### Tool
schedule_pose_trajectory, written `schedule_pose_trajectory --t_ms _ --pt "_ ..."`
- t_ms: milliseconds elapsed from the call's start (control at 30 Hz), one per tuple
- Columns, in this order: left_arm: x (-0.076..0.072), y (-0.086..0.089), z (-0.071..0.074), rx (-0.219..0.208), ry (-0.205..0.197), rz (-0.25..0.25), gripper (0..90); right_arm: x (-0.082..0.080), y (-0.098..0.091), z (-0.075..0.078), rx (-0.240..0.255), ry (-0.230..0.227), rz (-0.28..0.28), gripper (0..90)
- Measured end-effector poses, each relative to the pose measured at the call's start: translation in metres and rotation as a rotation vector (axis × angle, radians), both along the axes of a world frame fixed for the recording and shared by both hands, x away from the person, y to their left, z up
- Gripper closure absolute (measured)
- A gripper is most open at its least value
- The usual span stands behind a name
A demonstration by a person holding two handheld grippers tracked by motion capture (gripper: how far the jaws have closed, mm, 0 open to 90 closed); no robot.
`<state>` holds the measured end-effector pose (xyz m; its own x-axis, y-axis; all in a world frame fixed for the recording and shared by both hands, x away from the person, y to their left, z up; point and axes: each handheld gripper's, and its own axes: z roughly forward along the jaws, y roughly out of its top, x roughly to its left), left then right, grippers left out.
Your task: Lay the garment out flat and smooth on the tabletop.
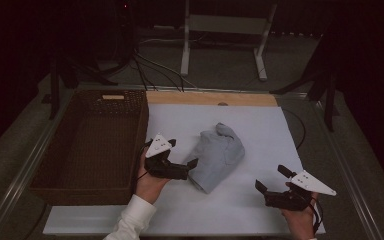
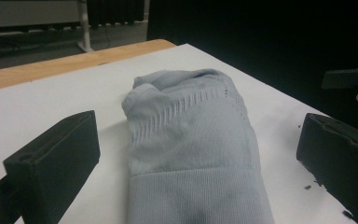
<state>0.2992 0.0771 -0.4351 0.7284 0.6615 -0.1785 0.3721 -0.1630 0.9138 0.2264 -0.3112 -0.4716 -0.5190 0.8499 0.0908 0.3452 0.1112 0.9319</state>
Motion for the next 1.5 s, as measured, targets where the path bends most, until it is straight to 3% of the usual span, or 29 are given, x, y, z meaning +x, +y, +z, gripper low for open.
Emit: schedule_pose_trajectory --t_ms 133,167,233,600,867,933,1067,1233,1500 --pt "-0.002 0.000 0.001 -0.008 -0.001 -0.010 0.4 0.001 0.001 -0.001 -0.001 0.017 0.005 0.0" --pt "-0.002 0.002 0.002 -0.034 0.018 -0.032 0.4 0.003 0.002 -0.003 -0.003 0.035 0.023 0.0" --pt "-0.002 0.003 0.004 -0.056 0.011 -0.033 0.4 0.004 0.005 -0.005 0.008 0.054 0.046 0.0" --pt "-0.005 0.004 0.008 -0.057 -0.038 -0.027 1.4 -0.001 0.015 0.000 0.018 0.044 0.059 0.0" --pt "-0.006 0.004 0.009 -0.028 -0.020 -0.005 0.2 0.006 0.022 0.009 0.008 0.054 0.048 0.0" --pt "-0.005 0.005 0.009 -0.035 -0.014 -0.004 0.2 0.009 0.026 0.018 0.008 0.056 0.050 0.0" --pt "-0.007 0.004 0.009 -0.025 -0.031 -0.002 0.3 0.015 0.032 0.023 -0.010 0.058 0.065 0.0" --pt "-0.006 0.006 0.010 -0.029 -0.032 0.002 0.3 0.026 0.049 0.028 -0.040 0.084 0.084 0.0" --pt "-0.006 0.007 0.010 -0.023 -0.027 0.007 0.3 0.042 0.079 0.035 -0.086 0.078 0.111 0.0"
